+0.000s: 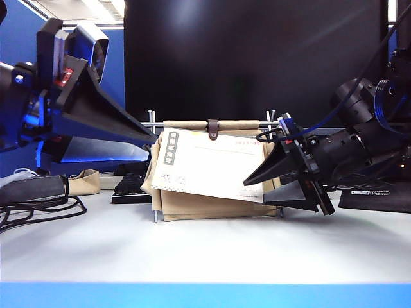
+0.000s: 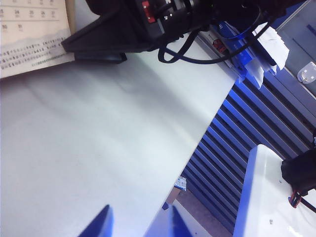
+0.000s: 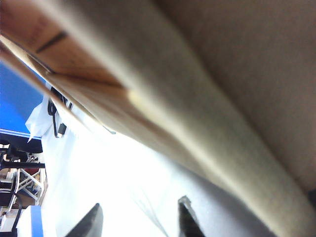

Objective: Turn one page of the calendar.

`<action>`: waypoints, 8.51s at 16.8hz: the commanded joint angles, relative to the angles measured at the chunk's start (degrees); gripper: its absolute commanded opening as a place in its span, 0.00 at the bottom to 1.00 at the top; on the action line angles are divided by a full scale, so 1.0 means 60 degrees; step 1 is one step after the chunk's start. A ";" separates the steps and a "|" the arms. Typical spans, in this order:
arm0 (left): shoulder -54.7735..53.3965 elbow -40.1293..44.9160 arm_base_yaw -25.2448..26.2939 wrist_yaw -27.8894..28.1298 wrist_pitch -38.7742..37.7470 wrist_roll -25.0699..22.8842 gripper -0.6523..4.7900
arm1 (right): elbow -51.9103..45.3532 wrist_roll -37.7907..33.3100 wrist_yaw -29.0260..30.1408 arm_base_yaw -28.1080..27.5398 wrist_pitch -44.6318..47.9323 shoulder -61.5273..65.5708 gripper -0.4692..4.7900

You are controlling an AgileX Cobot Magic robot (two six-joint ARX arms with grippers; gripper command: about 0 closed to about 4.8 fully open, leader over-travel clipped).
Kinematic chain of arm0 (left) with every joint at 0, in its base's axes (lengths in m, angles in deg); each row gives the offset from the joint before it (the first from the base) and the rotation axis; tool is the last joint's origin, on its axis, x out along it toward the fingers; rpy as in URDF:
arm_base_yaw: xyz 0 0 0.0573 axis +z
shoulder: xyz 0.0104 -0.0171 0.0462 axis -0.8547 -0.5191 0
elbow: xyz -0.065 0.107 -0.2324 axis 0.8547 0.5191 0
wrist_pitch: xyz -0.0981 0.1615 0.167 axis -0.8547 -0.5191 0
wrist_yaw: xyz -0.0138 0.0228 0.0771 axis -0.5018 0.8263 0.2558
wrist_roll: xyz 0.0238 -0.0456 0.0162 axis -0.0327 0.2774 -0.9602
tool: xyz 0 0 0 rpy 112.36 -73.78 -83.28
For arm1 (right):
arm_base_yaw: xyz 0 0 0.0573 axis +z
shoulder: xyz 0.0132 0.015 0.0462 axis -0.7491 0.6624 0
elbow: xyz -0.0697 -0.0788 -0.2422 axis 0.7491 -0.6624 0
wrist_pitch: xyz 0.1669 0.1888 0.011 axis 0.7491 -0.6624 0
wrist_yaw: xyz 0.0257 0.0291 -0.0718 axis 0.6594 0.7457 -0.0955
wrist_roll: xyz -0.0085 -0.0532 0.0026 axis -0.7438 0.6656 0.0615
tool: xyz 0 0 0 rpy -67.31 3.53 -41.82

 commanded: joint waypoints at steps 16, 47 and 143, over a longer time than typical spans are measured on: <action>0.0022 -0.0040 0.0004 -0.0044 0.0095 -0.0120 0.40 | 0.0004 0.0510 0.0852 0.0029 0.0120 -0.1126 0.08; 0.0022 -0.0040 0.0004 -0.0200 -0.0036 -0.0510 0.40 | -0.0007 -0.1326 -0.1344 0.0382 0.3289 -0.3541 0.08; 0.0506 0.2102 0.3581 0.4637 0.0164 -0.2379 0.11 | -0.8663 0.2178 -0.6936 0.0277 -0.0656 -1.2043 0.10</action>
